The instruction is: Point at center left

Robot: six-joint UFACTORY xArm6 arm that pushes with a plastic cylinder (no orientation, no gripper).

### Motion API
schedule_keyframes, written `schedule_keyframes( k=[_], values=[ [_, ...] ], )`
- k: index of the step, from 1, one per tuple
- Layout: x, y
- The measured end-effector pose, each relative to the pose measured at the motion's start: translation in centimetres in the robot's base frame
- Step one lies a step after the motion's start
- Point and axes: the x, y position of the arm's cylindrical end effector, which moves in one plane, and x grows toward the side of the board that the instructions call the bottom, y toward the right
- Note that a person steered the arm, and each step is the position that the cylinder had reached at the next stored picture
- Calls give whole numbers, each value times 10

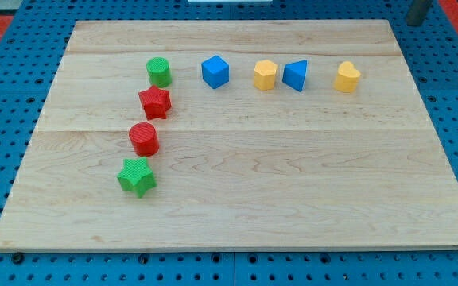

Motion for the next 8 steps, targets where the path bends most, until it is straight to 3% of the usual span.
schedule_keyframes(
  k=[1,2,6,8],
  values=[
    [17,-1],
    [81,4],
    [98,10],
    [218,-6]
  ],
)
